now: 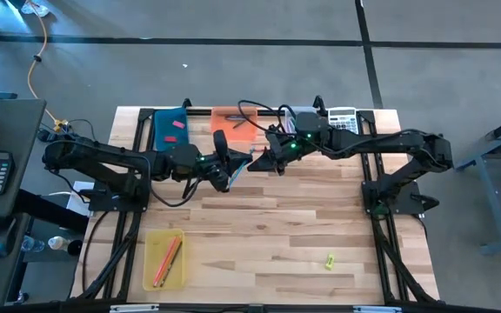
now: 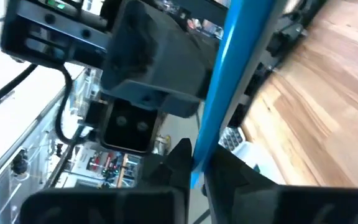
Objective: Sort crayons/erasers/pens/pencils in bins
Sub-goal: Put the blue pencil into the yellow bin
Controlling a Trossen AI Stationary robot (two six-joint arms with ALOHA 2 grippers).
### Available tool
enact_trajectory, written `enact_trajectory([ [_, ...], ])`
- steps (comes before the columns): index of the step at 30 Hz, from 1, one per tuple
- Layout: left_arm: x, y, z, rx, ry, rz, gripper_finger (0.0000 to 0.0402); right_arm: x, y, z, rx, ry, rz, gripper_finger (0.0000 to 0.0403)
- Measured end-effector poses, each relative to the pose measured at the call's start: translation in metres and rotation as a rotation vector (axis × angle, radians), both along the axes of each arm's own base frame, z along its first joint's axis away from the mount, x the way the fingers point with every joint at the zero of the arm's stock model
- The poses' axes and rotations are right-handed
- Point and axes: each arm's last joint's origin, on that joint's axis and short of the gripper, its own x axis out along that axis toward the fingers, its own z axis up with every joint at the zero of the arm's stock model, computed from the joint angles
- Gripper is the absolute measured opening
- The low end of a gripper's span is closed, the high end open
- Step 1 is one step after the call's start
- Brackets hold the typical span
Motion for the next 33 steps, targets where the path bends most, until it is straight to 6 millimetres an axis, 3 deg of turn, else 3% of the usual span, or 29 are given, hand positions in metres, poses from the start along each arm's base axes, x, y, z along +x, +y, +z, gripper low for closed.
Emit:
enact_trajectory([
  [5,-0.001,0.001,-0.002,-0.016,0.017,0.022,0.0011,0.000,0.000,0.000,-0.035,-0.015,0.009,0.0017],
  [11,-0.002,0.003,-0.004,-0.061,0.010,0.096,0.0005,-0.005,-0.002,0.004,-0.117,-0.056,0.029,0.0075],
  [18,-0.003,0.004,-0.009,-0.146,0.022,0.141,0.0004,-0.032,-0.011,0.020,-0.395,-0.113,-0.007,0.0141],
  [23,-0.004,0.009,-0.013,-0.387,-0.035,0.181,0.0003,-0.053,-0.012,0.029,-0.837,-0.148,-0.090,0.0164],
  [27,-0.006,0.017,-0.011,-0.629,-0.009,0.203,0.0003,-0.055,-0.011,0.028,-1.157,-0.167,-0.095,0.0164],
  [33,-0.008,0.035,-0.003,-0.982,0.032,0.148,0.0002,-0.037,-0.011,0.020,-1.305,-0.212,-0.101,0.0154],
])
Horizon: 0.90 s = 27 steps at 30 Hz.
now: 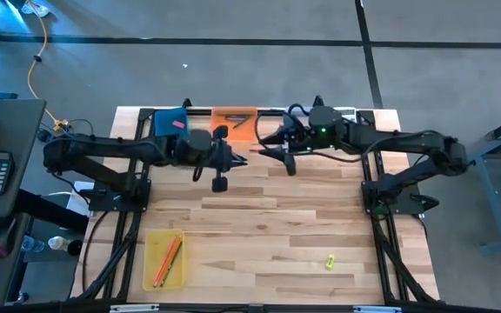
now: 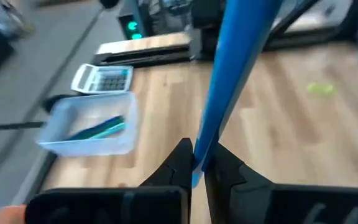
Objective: Sort crayons/erasers/pens/pencils in bins
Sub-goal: Put the blue pencil into the yellow bin
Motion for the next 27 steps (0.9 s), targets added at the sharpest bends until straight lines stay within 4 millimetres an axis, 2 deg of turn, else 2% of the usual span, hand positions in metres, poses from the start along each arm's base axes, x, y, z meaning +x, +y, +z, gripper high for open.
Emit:
enact_trajectory([
  [5,0.004,0.009,-0.001,-0.243,-0.023,-0.039,0.0003,0.015,-0.001,-0.006,0.011,-0.043,0.055,0.0154],
  [10,0.018,0.017,-0.001,-0.412,-0.045,-0.040,0.0004,0.022,-0.004,-0.010,0.047,-0.068,0.074,0.0154],
  [17,0.038,0.022,-0.011,-0.528,-0.017,-0.012,0.0004,0.026,-0.004,-0.013,0.128,-0.062,0.083,0.0154],
  [21,0.047,0.023,-0.009,-0.548,-0.028,-0.034,0.0004,0.027,-0.004,-0.015,0.155,-0.049,0.078,0.0148],
  [27,0.050,0.024,-0.007,-0.538,-0.047,-0.050,0.0005,0.027,-0.004,-0.016,0.204,-0.034,0.069,0.0092],
])
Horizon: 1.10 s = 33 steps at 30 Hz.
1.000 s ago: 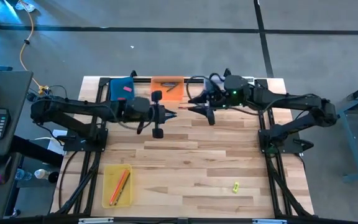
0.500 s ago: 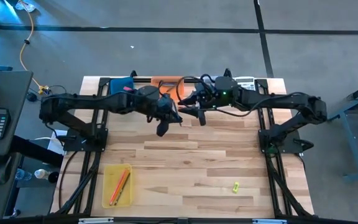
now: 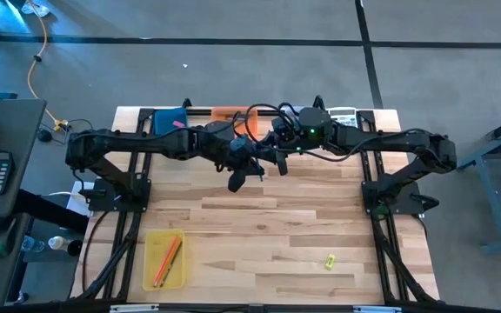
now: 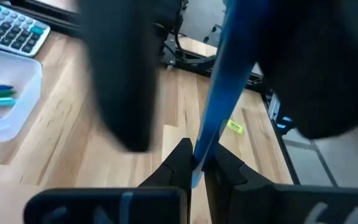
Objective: Sort crayons/erasers/pens/pencils in bins
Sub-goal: Put the blue pencil into the yellow bin
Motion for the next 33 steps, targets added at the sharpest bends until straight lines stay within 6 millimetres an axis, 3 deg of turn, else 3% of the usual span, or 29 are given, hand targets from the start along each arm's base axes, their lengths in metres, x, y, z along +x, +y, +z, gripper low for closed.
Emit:
enact_trajectory([
  [7,-0.005,0.005,0.007,-0.001,-0.028,0.023,0.0028,-0.001,-0.001,0.002,-0.019,-0.011,-0.039,0.0009],
  [14,-0.015,0.014,0.021,0.000,-0.091,0.062,0.0097,-0.009,-0.002,0.016,-0.075,-0.072,-0.142,0.0014],
  [19,-0.018,0.022,0.027,-0.039,-0.193,0.106,0.0119,-0.011,0.002,0.022,-0.120,-0.113,-0.218,0.0005],
  [24,-0.019,0.026,0.030,-0.066,-0.253,0.117,0.0103,-0.011,0.007,0.027,-0.151,-0.158,-0.263,0.0005],
  [33,-0.020,0.028,0.033,-0.038,-0.279,0.116,0.0030,-0.010,0.008,0.028,-0.166,-0.167,-0.285,0.0006],
])
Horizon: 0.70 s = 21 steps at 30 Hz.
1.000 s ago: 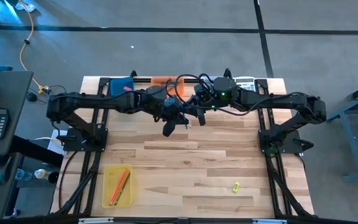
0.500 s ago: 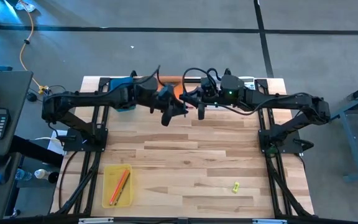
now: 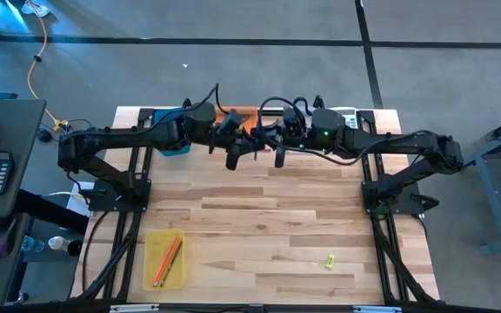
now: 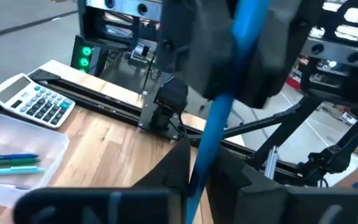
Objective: Sort crayons/erasers/pens/pencils in bins
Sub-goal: Put the blue pencil into the yellow bin
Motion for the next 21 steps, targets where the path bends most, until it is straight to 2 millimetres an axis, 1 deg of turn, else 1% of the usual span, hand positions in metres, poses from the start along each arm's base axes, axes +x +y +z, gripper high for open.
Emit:
enact_trajectory([
  [2,0.000,0.000,0.000,0.009,-0.002,-0.007,0.0014,0.000,0.000,0.000,0.014,0.000,0.000,0.0011],
  [4,-0.001,0.001,0.000,0.007,0.000,-0.011,0.0007,0.000,-0.001,-0.001,0.026,0.006,-0.005,0.0025],
  [6,-0.001,0.002,-0.002,-0.018,0.020,-0.013,0.0007,0.000,-0.001,-0.002,0.027,0.019,-0.007,0.0049],
  [10,-0.004,0.002,-0.009,-0.047,0.096,0.002,0.0004,-0.004,-0.002,0.000,0.025,0.027,-0.033,0.0114],
  [13,-0.012,0.002,-0.009,-0.054,0.151,0.046,0.0003,-0.014,-0.004,0.007,0.020,0.029,-0.070,0.0160],
  [16,-0.020,0.002,-0.012,-0.068,0.227,0.093,0.0002,-0.028,-0.008,0.015,0.000,0.032,-0.099,0.0195],
  [19,-0.033,-0.001,-0.014,-0.089,0.329,0.132,0.0002,-0.046,-0.012,0.027,-0.036,0.014,-0.131,0.0217],
  [21,-0.044,-0.008,-0.015,-0.127,0.413,0.152,0.0002,-0.060,-0.016,0.035,-0.068,0.019,-0.155,0.0220],
])
